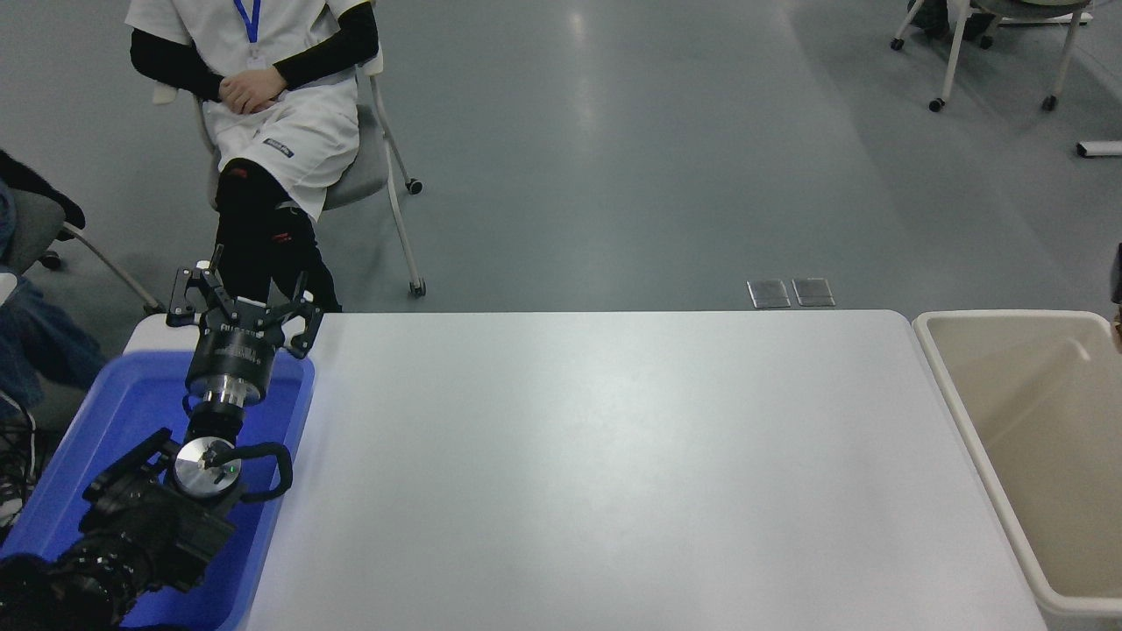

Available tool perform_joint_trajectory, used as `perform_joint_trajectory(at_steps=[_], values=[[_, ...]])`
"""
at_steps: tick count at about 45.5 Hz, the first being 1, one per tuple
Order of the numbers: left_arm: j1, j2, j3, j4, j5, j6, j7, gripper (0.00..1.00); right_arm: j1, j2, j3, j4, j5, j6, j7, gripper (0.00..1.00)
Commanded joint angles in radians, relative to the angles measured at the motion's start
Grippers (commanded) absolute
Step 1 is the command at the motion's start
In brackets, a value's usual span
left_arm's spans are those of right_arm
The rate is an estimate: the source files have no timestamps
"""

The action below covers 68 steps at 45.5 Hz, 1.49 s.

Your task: Pick up paper ball place in dustbin

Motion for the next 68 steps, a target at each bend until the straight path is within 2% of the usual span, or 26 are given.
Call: perform_joint_trajectory(at_steps=[1,10,22,38,45,50,61,68], values=[[0.000,0.000,0.000,0.000,-0.001,0.000,0.000,0.99,-0.206,-0.088,0.127,-0.222,0.003,0.000,0.001,0.00],[0.000,0.000,0.000,0.000,-0.001,0.000,-0.001,0.99,-0.537,-0.143,0.489,-0.371,0.008,0.000,0.001,0.00],[0.000,0.000,0.000,0.000,-0.001,0.000,-0.001,0.99,-0.846,-0.126,0.849,-0.483,0.040,-0.012,0.001,0.00],[0.000,0.000,0.000,0.000,0.000,-0.002,0.000,0.99,-1.039,0.013,0.922,-0.491,0.161,-0.616,0.003,0.00],[0.000,0.000,0.000,0.000,-0.001,0.000,-0.001,0.99,-1.107,0.075,0.983,-0.494,0.267,-0.787,0.006,0.00],[0.000,0.000,0.000,0.000,-0.001,0.000,-0.001,0.99,-1.130,0.118,1.049,-0.540,0.312,-0.841,0.009,0.00],[0.000,0.000,0.000,0.000,-0.001,0.000,-0.001,0.99,-1.174,0.222,1.185,-0.650,0.345,-0.850,0.012,0.00],[0.000,0.000,0.000,0.000,-0.001,0.000,-0.001,0.99,-1.197,0.346,1.218,-0.802,0.367,-0.851,0.015,0.00]])
